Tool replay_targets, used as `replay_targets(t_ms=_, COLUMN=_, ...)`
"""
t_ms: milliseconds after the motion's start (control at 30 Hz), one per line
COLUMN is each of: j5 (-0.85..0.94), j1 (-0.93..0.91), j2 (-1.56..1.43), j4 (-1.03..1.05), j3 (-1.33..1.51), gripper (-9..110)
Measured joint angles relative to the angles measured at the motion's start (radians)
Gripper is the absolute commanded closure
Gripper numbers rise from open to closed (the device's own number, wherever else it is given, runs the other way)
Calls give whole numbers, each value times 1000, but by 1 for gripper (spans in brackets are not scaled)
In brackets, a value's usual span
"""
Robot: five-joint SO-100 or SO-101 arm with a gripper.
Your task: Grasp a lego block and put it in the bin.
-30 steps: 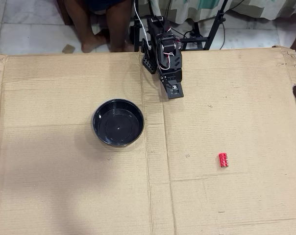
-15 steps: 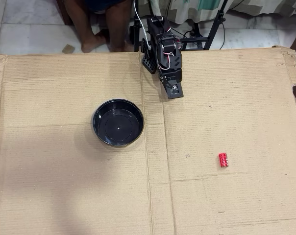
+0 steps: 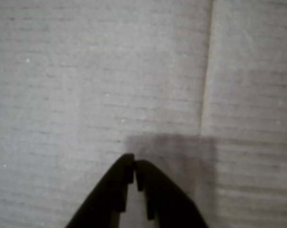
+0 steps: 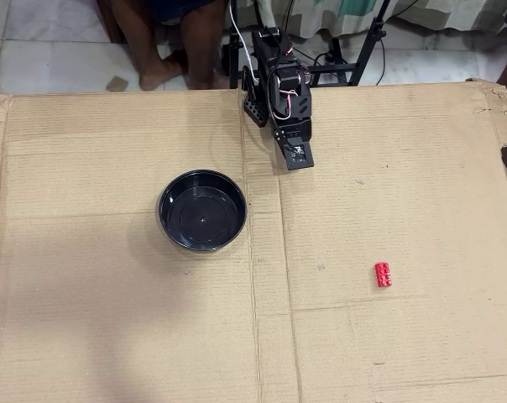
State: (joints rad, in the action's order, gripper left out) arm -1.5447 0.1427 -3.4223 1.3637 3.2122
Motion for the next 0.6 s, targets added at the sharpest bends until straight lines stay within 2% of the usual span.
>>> replay_targets(t_ms=200, j5=0, j1=0, j2=135, j4=5, j3=-115, gripper=101)
replay_targets(t_ms=600, j5=-9, j1=-2, j2=741, j4=14, j3=-569, gripper=101)
